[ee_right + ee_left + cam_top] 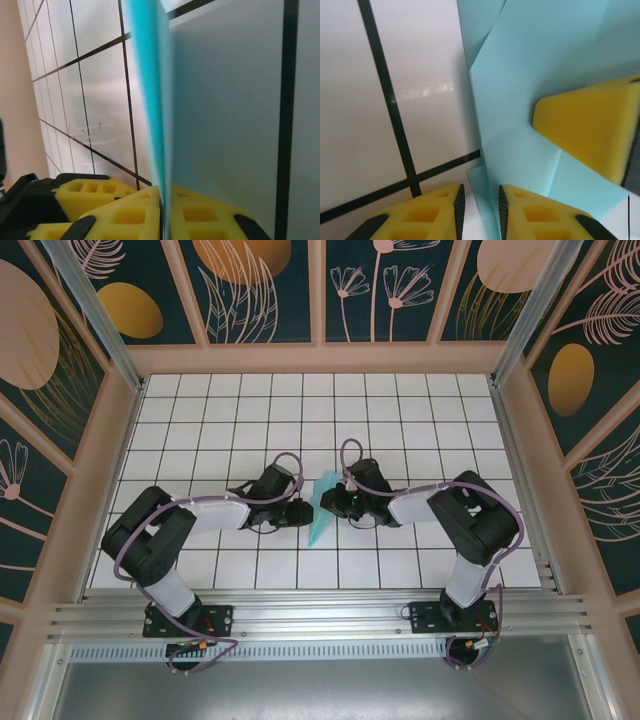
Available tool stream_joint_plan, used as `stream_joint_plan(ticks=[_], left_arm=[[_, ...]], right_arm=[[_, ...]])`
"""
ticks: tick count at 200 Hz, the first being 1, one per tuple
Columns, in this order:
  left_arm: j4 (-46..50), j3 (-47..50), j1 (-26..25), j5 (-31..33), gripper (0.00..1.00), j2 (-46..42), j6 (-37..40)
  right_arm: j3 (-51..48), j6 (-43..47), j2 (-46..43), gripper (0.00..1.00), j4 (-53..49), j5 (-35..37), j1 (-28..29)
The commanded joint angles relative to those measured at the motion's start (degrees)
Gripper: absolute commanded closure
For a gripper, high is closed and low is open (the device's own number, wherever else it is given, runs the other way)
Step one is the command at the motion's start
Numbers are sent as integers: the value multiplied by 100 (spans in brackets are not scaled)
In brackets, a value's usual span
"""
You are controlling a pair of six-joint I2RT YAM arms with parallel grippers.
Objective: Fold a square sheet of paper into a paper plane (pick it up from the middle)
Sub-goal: Turn over the paper at the center of the table.
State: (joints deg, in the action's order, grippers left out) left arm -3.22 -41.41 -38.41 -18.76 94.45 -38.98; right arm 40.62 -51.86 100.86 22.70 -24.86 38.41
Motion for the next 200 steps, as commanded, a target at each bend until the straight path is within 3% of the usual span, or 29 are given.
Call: stream_joint_plan(ticks=[1,38,61,96,116,137,183,200], left_arm=[[-140,161,-31,362,69,-612,-201],[159,582,-29,1622,62,-1887,-396],[401,774,-33,2371,60,-2552,-480],[686,1214,-26,3576,57,-3542,-836],[771,1501,-20,4068,51,-4154,-1053],[871,1726,-21,4481,50,-4732,-1147],[1242,1836,-25,4941,47,-5472,-1121],[1302,1862,-21,4924,47,-5565,-1138]], right_arm=[[334,547,-482,94,-1192,662,84],[993,1677,-1309,93,-3198,1512,133],[1747,2128,-1376,91,-4771,2574,213],[3295,1835,-550,91,-7562,5279,845],[4009,1475,229,92,-8644,6057,1231],[4506,1336,979,92,-8970,6211,1545],[5995,1169,2736,93,-8990,5536,2085],[6570,1213,3126,87,-8918,5096,2200]])
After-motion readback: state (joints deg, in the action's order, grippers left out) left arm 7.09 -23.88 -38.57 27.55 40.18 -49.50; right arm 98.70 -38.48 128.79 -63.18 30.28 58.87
